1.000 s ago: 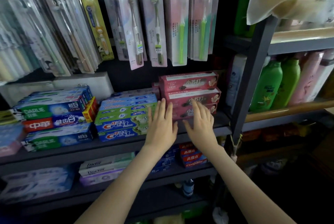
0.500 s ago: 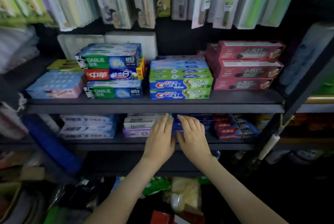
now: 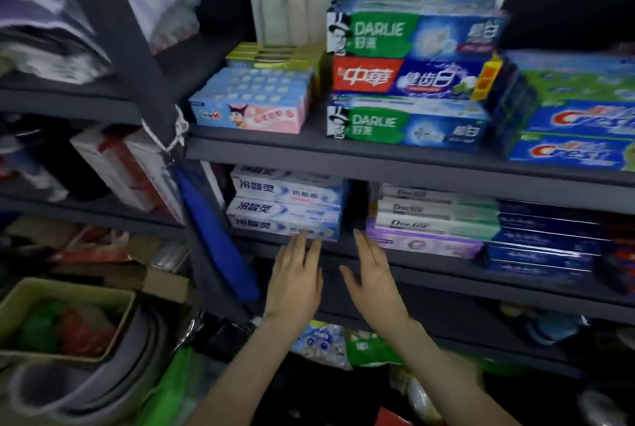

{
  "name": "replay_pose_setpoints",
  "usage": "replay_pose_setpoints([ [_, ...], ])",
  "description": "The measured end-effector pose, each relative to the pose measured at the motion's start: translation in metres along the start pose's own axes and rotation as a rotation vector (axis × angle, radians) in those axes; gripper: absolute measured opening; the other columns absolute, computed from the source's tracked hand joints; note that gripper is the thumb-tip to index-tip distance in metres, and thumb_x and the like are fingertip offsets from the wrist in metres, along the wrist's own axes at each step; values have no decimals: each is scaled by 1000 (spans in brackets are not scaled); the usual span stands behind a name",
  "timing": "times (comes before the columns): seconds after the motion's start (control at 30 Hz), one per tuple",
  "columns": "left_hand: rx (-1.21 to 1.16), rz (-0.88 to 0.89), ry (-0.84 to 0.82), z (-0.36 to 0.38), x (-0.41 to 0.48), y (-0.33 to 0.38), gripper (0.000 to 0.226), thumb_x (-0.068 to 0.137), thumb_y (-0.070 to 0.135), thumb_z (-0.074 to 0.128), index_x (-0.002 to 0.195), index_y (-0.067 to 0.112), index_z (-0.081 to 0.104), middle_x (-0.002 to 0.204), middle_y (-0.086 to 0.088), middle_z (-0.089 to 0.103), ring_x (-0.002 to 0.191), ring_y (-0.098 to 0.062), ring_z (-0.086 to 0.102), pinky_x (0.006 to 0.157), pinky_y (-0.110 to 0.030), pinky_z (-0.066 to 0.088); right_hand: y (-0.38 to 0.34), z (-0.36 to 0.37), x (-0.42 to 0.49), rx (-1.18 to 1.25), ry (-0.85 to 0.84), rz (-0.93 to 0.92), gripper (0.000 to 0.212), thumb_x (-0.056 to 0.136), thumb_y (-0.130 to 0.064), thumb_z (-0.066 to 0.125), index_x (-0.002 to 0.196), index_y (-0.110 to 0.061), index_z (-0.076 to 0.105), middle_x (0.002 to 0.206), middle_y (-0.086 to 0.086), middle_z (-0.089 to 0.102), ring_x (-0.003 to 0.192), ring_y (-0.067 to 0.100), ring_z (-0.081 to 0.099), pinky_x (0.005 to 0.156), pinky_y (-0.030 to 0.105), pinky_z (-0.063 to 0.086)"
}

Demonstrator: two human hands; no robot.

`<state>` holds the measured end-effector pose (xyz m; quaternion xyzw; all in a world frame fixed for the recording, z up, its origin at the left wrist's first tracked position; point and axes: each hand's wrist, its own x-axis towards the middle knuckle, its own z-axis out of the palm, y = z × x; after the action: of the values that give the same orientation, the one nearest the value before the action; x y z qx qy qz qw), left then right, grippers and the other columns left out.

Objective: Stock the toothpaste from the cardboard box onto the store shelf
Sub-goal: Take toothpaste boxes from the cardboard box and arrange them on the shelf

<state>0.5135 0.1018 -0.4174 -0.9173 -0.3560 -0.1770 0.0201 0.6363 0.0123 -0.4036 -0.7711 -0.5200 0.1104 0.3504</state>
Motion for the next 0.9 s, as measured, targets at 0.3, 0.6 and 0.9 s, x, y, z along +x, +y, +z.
replay_pose_setpoints([
  [0.3, 3, 0, 314, 87, 51, -47, 87, 62, 11, 87, 137, 13, 43, 135, -22, 53, 132, -32, 35, 111, -53, 17, 16, 82, 68, 261, 204, 145, 74, 95, -16, 57, 152, -12, 9, 158, 5, 15, 144, 13, 15, 103, 6, 9],
  [0.6, -46, 50, 514, 105, 68, -45, 43, 83, 19, 53, 126, 18, 58, 125, -13, 61, 123, -25, 44, 104, -50, 25, 28, 71, 94, 434, 170, 148, 60, 90, -7, 62, 135, -33, 32, 106, -31, 48, 91, -17, 50, 69, -7, 35],
  [0.9, -173, 50, 476, 88, 67, -55, 55, 93, 36, 43, 143, 14, 41, 145, -10, 46, 135, -24, 39, 110, -45, 23, 25, 69, 95, 399, 172, 206, 78, 92, -11, 61, 152, -25, 14, 128, -9, 51, 109, 0, 46, 69, -9, 32],
])
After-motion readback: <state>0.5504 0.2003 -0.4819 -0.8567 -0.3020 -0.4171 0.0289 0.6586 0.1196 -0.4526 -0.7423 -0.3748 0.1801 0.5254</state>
